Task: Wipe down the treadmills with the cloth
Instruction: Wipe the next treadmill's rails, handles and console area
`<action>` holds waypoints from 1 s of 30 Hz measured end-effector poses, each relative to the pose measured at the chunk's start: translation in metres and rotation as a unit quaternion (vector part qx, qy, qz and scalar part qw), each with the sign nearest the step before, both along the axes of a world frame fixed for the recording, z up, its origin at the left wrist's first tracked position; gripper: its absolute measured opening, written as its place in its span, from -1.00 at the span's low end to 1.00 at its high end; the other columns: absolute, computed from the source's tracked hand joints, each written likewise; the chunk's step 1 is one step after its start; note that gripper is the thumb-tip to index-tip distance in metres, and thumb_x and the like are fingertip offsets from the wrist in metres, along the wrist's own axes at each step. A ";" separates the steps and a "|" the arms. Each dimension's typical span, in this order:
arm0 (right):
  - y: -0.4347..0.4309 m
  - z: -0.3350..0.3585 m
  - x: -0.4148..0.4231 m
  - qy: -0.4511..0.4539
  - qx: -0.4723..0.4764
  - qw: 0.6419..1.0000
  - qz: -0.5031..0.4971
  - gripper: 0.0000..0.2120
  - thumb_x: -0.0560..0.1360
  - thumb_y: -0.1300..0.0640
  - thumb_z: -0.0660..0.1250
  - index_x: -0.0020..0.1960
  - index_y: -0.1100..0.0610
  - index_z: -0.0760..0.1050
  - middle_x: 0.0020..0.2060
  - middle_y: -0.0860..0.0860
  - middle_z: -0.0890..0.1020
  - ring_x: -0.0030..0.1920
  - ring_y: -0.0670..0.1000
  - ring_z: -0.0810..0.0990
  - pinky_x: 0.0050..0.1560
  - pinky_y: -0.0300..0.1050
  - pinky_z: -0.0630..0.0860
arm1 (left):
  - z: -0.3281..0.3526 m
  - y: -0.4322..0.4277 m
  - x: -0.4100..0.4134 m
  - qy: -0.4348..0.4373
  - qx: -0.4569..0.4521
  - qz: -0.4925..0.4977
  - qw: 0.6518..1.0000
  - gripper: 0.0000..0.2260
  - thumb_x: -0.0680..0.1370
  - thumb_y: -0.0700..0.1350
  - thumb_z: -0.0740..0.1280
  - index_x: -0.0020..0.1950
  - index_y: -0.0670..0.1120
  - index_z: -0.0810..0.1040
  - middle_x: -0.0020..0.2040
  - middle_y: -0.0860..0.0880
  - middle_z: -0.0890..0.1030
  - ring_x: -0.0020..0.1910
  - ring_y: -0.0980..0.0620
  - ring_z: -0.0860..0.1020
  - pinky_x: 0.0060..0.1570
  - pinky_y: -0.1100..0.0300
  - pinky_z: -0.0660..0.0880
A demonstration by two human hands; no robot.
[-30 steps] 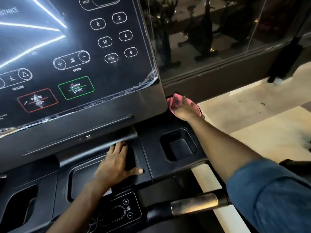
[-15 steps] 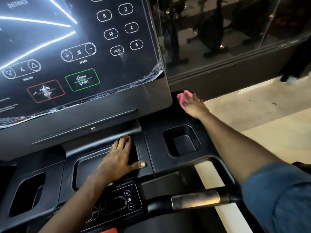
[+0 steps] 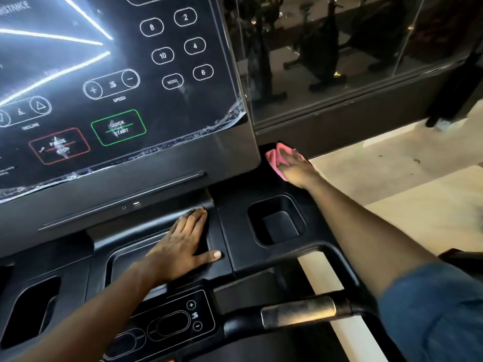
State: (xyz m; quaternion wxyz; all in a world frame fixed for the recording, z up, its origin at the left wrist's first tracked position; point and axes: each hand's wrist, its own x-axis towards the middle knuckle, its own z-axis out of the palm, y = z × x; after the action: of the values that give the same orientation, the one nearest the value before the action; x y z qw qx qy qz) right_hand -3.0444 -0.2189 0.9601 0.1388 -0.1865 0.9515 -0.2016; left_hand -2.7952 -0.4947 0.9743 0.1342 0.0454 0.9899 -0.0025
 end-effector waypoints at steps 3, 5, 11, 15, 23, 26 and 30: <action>0.001 0.005 0.013 -0.036 0.012 0.999 -0.030 -0.47 0.73 -0.05 -0.04 0.66 -0.11 -0.11 0.66 -0.01 -0.08 0.65 0.07 -0.11 0.61 -0.02 -0.06 | 0.001 0.002 -0.002 -0.006 -0.001 0.000 1.000 0.01 0.46 0.56 -0.09 0.63 -0.10 -0.28 0.65 -0.01 -0.15 0.61 0.03 -0.20 0.54 0.11 -0.23; 0.008 -0.006 0.026 -0.057 -0.003 0.995 -0.083 -0.42 0.69 -0.17 -0.03 0.64 -0.20 -0.15 0.66 0.02 -0.09 0.65 0.11 -0.05 0.61 0.07 0.01 | 0.001 0.002 -0.002 -0.005 0.002 0.002 1.000 0.04 0.42 0.59 -0.13 0.63 -0.11 -0.26 0.65 -0.03 -0.13 0.62 0.00 -0.18 0.55 0.09 -0.21; 0.050 -0.023 0.111 -0.043 -0.014 0.993 -0.113 -0.40 0.61 -0.33 -0.04 0.59 -0.37 -0.19 0.66 -0.05 -0.04 0.60 0.26 0.12 0.56 0.24 0.13 | 0.007 0.008 0.001 0.048 0.028 -0.046 0.997 -0.03 0.47 0.55 -0.07 0.66 -0.10 -0.09 0.63 -0.05 0.04 0.61 -0.01 0.00 0.59 0.07 -0.02; 0.076 -0.022 0.171 0.016 0.063 0.989 -0.132 -0.44 0.61 -0.33 0.06 0.57 -0.34 0.02 0.57 -0.04 0.15 0.45 0.23 0.28 0.36 0.27 0.33 | 0.008 0.003 -0.012 0.050 0.052 -0.115 0.991 -0.05 0.48 0.55 -0.05 0.66 -0.05 -0.09 0.65 -0.01 -0.01 0.63 0.05 -0.10 0.60 0.06 -0.06; 0.059 -0.023 0.141 -0.003 0.012 0.986 -0.164 -0.42 0.61 -0.37 -0.09 0.58 -0.37 -0.19 0.65 -0.06 -0.03 0.56 0.33 0.13 0.51 0.33 0.14 | -0.006 -0.002 -0.023 -0.001 0.092 -0.143 0.985 -0.11 0.52 0.52 -0.06 0.63 0.01 -0.26 0.64 0.06 -0.23 0.58 0.16 -0.32 0.58 0.10 -0.24; 0.024 -0.028 0.072 -0.008 -0.007 0.992 -0.129 -0.33 0.55 -0.45 -0.32 0.62 -0.28 -0.12 0.66 0.04 -0.05 0.60 0.33 0.05 0.53 0.33 0.10 | -0.004 -0.003 -0.027 -0.023 0.089 -0.134 0.987 -0.11 0.49 0.54 -0.08 0.60 0.06 -0.33 0.61 0.12 -0.31 0.55 0.21 -0.39 0.53 0.20 -0.34; -0.019 -0.027 0.002 -0.015 -0.004 0.990 -0.143 -0.28 0.45 -0.49 -0.29 0.58 -0.35 -0.10 0.65 0.06 0.00 0.54 0.39 0.19 0.49 0.32 0.20 | -0.005 -0.006 -0.032 -0.059 0.091 -0.120 0.987 -0.09 0.45 0.59 -0.09 0.58 0.13 -0.37 0.60 0.18 -0.36 0.53 0.21 -0.42 0.57 0.09 -0.28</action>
State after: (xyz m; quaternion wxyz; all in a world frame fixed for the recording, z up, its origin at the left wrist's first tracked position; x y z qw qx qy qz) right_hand -3.0425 -0.2378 0.9332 0.1222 -0.0463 0.9653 -0.2261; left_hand -2.8270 -0.5006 0.9697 0.1860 0.1761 0.9638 0.0746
